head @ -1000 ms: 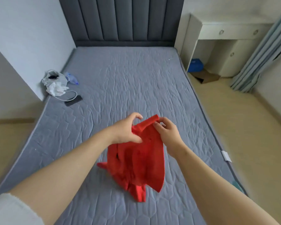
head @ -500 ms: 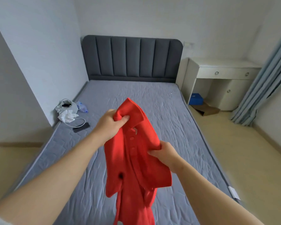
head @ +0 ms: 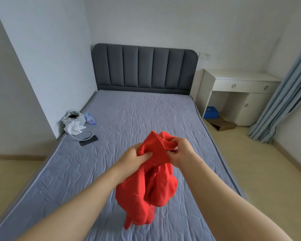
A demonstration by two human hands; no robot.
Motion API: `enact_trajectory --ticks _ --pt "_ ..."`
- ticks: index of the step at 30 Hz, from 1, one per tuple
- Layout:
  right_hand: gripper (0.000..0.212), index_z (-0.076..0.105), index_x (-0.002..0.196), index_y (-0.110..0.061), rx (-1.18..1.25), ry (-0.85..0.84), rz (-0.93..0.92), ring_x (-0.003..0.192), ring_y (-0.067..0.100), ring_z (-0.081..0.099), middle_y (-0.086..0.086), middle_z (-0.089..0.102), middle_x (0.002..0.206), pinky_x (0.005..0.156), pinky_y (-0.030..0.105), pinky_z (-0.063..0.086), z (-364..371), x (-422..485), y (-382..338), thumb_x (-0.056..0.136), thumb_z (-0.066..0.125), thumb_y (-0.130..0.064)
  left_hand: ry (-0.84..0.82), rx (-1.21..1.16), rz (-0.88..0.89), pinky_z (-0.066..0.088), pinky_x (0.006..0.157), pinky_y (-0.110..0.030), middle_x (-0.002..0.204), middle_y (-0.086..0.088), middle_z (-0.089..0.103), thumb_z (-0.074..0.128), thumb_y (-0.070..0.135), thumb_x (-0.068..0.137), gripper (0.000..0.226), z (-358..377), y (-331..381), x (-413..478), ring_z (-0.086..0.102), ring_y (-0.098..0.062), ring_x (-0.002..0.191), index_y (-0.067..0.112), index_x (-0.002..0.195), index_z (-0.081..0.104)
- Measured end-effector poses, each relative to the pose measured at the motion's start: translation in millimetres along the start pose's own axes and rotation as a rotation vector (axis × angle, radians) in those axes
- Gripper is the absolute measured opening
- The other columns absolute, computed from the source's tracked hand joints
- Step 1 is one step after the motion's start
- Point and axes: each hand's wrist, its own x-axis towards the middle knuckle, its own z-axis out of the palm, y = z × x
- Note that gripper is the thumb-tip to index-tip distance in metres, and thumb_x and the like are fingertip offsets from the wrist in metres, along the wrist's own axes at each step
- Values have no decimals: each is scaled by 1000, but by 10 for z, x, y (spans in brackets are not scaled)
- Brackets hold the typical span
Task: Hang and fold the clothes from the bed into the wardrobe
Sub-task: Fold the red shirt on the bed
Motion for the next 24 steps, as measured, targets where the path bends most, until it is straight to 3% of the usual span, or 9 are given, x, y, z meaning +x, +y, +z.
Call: enact_trajectory --ticks 3,4,6,10,12,16,18,21,24 --pt "27 49 65 2 44 -23 4 27 18 46 9 45 51 28 21 41 120 -87 59 86 34 7 22 32 9 50 84 -32 97 0 68 75 17 75 31 85 -35 -4 64 -12 88 26 98 58" --pt "25 48 66 2 56 -37 -2 28 18 48 10 46 53 30 22 43 155 -113 75 87 34 6 39 35 5 51 84 -35 100 -4 68 80 27 64 44 115 -17 -12 64 -17 90 23 102 58" --pt "20 49 72 1 78 -77 10 48 24 55 14 49 64 42 30 50 198 -146 96 89 38 3 98 43 4 50 78 -37 96 -7 69 81 35 49 65 148 20 0 63 -19 84 13 105 58" --pt "15 49 77 0 29 -183 24 66 27 54 16 51 72 38 30 52 173 -202 113 91 45 -1 240 73 -30 44 55 -13 65 13 62 78 11 66 25 20 35 69 56 5 56 23 82 62" --pt "14 50 76 -1 -22 -210 -23 63 26 56 15 51 69 39 30 53 134 -208 117 90 48 -2 247 -68 -83 44 49 -7 55 16 64 70 -1 75 26 -71 57 65 58 6 51 24 74 63" --pt "21 55 76 -2 -28 -317 -81 51 22 65 13 60 54 54 28 57 70 -217 122 93 50 -13 203 -345 -184 52 54 -15 61 6 70 63 -3 80 18 -175 168 50 65 -5 54 14 80 67" --pt "25 56 77 -3 31 -373 -72 54 22 68 13 64 59 58 28 57 52 -221 119 94 44 -17 159 -410 -204 54 56 -18 64 1 71 60 -2 82 15 -180 228 38 67 -9 56 11 83 67" --pt "25 55 80 2 94 -432 -38 59 26 70 18 69 66 59 32 58 58 -270 118 88 32 -2 164 -434 -166 54 57 -19 69 1 71 58 -3 84 20 -146 281 30 67 -9 58 15 87 65" --pt "16 56 80 0 -81 -441 -75 60 20 68 12 66 73 58 31 58 103 -337 170 87 42 2 265 -339 -122 52 55 -16 77 1 68 58 -3 85 24 -121 277 21 64 -8 61 20 90 63"
